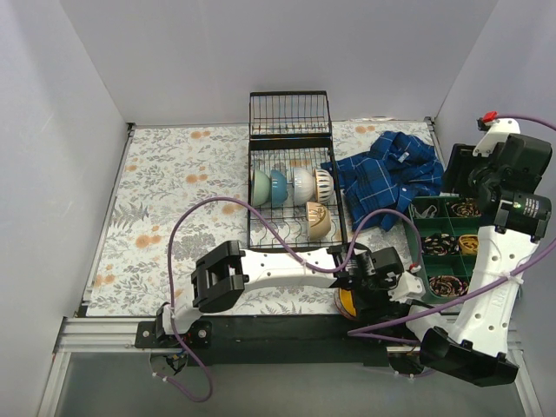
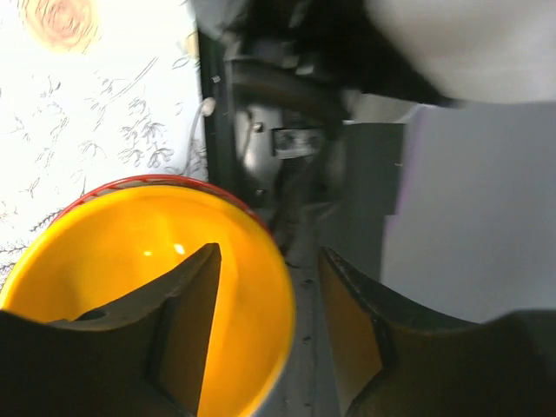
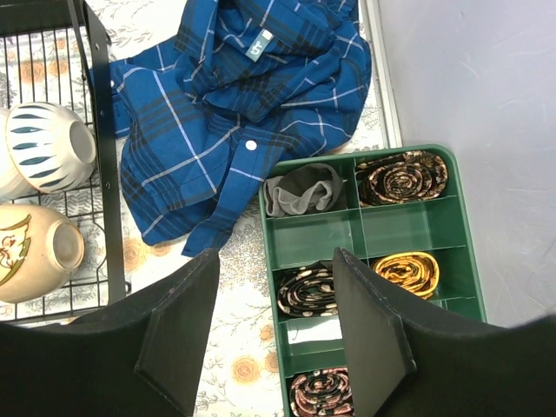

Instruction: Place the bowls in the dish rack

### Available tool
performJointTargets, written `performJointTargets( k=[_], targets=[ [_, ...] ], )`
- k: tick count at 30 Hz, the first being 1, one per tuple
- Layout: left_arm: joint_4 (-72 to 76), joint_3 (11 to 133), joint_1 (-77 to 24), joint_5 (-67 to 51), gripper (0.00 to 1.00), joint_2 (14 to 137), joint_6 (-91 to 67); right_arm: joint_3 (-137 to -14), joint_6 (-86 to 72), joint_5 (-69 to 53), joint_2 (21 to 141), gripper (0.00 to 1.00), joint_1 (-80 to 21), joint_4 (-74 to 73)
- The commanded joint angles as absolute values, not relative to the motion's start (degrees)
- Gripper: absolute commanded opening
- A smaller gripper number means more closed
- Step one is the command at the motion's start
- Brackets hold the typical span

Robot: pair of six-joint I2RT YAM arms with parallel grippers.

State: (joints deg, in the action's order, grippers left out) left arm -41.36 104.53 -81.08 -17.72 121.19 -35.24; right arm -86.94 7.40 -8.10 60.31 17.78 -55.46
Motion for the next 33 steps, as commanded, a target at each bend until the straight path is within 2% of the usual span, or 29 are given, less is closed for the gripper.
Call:
performJointTargets(
  k=[1, 14, 16, 21, 24, 33],
  targets=[
    [-40.6, 106.0, -80.8, -14.7, 0.42, 122.3, -35.4, -86.8, 6.4, -8.7, 58.8, 0.64, 18.5, -53.3],
    [-41.9, 106.0, -80.9, -15.3, 0.17, 120.2, -33.5, -83.4, 5.9, -10.7, 57.0, 0.63, 19.6, -53.1],
    [-42.1, 105.2, -80.9, -15.4, 0.1, 119.0, -33.3, -83.1, 5.6, -11.2, 57.0, 0.63, 19.6, -53.0],
    [-41.9, 102.0, -81.3, -14.9, 0.07, 115.9, -32.9, -83.0, 5.4, -12.0, 57.3, 0.63, 20.0, -52.8],
    [-42.4, 102.4, -81.4, -13.7, 0.0, 115.1, -32.2, -82.8, 5.3, -12.2, 57.4, 0.63, 20.2, -52.8],
    [-44.0, 104.7, -81.3, -11.2, 0.0, 112.6, -28.2, -83.1, 5.4, -12.7, 57.7, 0.62, 20.4, -53.0]
  ],
)
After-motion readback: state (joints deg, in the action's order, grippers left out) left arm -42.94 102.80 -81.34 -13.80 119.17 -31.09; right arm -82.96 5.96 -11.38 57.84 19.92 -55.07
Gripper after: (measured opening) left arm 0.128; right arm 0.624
